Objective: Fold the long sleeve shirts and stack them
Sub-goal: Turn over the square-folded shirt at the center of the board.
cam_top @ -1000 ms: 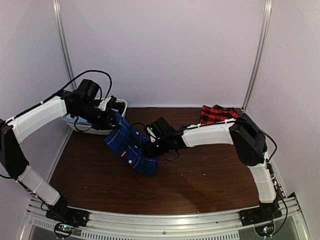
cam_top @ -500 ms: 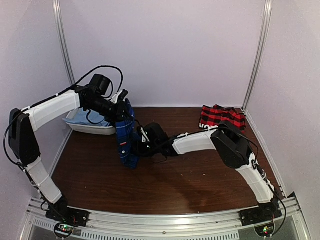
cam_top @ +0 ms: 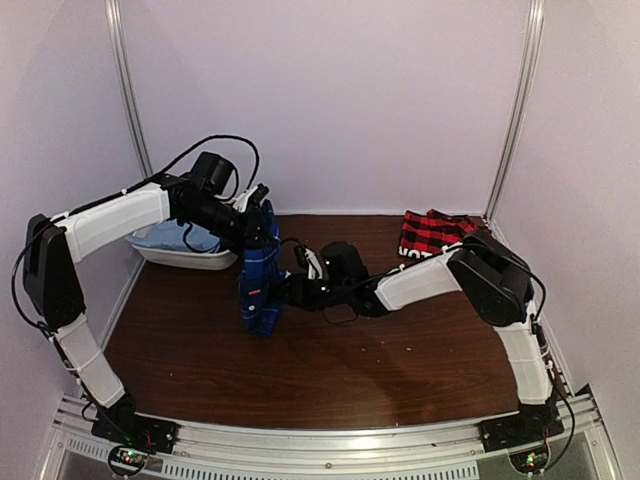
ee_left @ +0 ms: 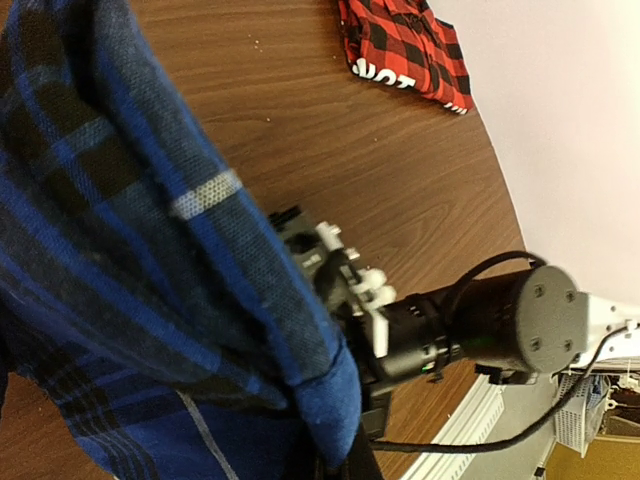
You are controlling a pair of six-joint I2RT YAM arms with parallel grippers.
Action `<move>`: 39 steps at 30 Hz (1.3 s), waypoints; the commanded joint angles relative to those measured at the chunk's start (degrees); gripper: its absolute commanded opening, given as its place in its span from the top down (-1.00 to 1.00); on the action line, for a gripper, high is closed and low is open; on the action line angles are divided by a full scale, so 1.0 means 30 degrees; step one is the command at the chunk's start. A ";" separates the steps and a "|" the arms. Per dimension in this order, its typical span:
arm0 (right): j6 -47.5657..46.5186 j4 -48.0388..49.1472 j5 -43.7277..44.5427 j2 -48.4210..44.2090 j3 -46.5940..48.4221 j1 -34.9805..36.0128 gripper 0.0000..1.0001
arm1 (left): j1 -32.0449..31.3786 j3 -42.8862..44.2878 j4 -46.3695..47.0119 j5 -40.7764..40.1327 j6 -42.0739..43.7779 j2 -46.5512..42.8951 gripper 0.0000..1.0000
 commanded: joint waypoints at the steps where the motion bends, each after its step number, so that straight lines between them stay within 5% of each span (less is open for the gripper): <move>1: 0.0315 0.2751 -0.0792 -0.3259 -0.2013 -0.0818 0.10 | -0.0377 0.0670 0.0747 -0.0312 0.0019 0.0540 1.00; 10: -0.0921 -0.1188 0.1727 -0.9702 -0.6640 -0.3440 0.05 | -0.2650 0.2130 0.0734 -0.2099 -0.0820 0.2588 1.00; 17: -0.2343 -0.4499 0.2469 -1.3771 -0.9807 -0.5846 -0.05 | -0.6645 0.7260 0.0990 -0.4839 -0.3351 0.8647 0.96; 20: -0.2842 -0.5580 0.2801 -1.5115 -1.1077 -0.6772 -0.11 | -0.7929 1.0697 0.1049 -0.4710 -0.4130 1.1412 0.28; 25: -0.3965 -0.7415 0.3509 -1.6200 -1.2073 -0.7346 -0.24 | -0.8158 1.2555 0.1349 -0.4821 -0.4333 1.1763 -0.16; 29: -0.4396 -0.7960 0.3750 -1.5974 -1.2275 -0.7284 -0.28 | -0.7330 1.0341 0.1741 -0.5270 -0.4286 0.9584 -0.19; 39: -0.5708 -0.9792 0.4818 -1.2928 -1.0436 -0.5828 -0.26 | -0.2588 -0.1773 0.4993 -0.4565 -0.3421 0.2403 -0.15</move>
